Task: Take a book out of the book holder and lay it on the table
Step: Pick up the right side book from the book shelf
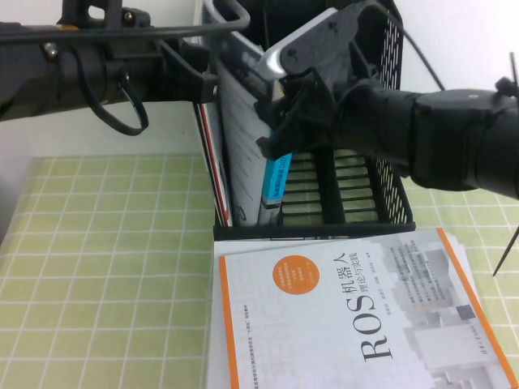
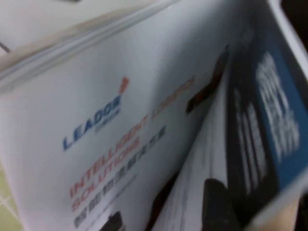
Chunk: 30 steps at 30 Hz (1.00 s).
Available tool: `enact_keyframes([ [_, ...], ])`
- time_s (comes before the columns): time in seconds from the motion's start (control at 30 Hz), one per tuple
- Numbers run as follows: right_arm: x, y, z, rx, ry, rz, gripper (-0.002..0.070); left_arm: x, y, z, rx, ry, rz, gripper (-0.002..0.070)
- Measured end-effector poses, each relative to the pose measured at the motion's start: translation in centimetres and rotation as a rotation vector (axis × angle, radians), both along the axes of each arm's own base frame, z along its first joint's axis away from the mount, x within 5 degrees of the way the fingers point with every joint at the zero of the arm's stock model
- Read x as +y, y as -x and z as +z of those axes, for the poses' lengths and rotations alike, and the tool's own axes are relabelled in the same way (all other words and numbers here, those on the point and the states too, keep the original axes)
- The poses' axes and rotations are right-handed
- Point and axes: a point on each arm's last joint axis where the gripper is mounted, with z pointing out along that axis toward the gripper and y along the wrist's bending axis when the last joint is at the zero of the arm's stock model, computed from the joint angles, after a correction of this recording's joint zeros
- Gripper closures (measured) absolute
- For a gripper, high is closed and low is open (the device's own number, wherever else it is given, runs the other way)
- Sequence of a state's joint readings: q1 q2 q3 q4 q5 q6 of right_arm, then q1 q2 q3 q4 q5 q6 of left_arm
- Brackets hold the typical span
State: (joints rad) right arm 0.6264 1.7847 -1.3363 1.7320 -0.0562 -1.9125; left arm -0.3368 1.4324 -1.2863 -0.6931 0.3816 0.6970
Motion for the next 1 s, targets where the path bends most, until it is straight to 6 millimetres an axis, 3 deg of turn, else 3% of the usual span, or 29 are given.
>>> enact_keyframes([
  [0.3,1.4,1.6,1.3,0.011,-0.124,0.232,0.0311,-0.1,0.2,-0.2,0.019,-0.008,-0.018,0.0678],
  [0.47,1.1,1.3,1.2,0.012,-0.111,0.186,0.0318,-0.1,0.2,-0.2,0.027,-0.01,-0.025,0.0678],
  [0.63,0.7,0.8,0.9,0.005,-0.075,0.131,0.0374,-0.1,0.2,-0.2,0.026,-0.011,-0.026,0.0678],
  [0.9,1.1,0.1,-0.4,0.031,-0.062,0.12,0.0391,-0.2,0.2,-0.3,0.029,-0.012,-0.029,0.0678],
  [1.0,1.5,-0.3,-0.6,0.03,-0.068,0.131,0.0433,-0.2,0.3,-0.3,0.03,-0.013,-0.031,0.0678],
])
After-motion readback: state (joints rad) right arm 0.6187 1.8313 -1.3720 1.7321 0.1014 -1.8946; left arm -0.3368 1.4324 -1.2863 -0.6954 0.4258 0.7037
